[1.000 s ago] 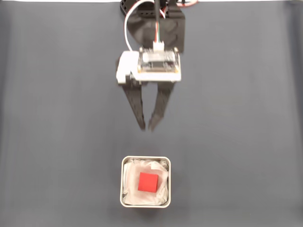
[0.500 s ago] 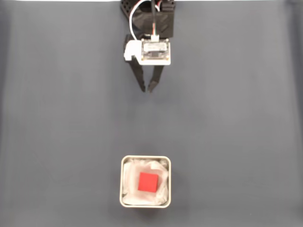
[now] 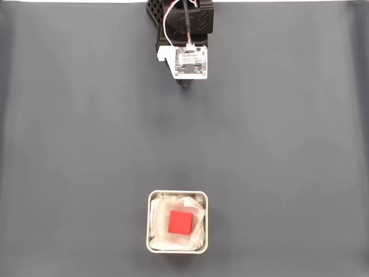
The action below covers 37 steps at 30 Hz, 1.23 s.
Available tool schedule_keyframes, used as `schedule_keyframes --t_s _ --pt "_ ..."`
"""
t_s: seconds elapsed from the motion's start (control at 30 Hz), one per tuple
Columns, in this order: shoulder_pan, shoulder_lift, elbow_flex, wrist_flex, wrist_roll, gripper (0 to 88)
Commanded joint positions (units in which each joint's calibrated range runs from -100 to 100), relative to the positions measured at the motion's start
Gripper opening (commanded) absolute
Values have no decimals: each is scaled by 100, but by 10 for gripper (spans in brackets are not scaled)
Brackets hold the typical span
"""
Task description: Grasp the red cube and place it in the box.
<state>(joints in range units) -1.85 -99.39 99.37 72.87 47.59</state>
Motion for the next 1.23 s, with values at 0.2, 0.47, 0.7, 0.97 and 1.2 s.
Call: schedule_keyframes --t_s 0.2,0.47,0.7,0.97,1.2 --pt "320 -52 54 303 186 7" --pt "320 -52 54 303 161 19" --pt "320 -52 54 303 161 19" --pt "320 -52 54 303 161 19" --pt "320 -52 54 303 161 19"
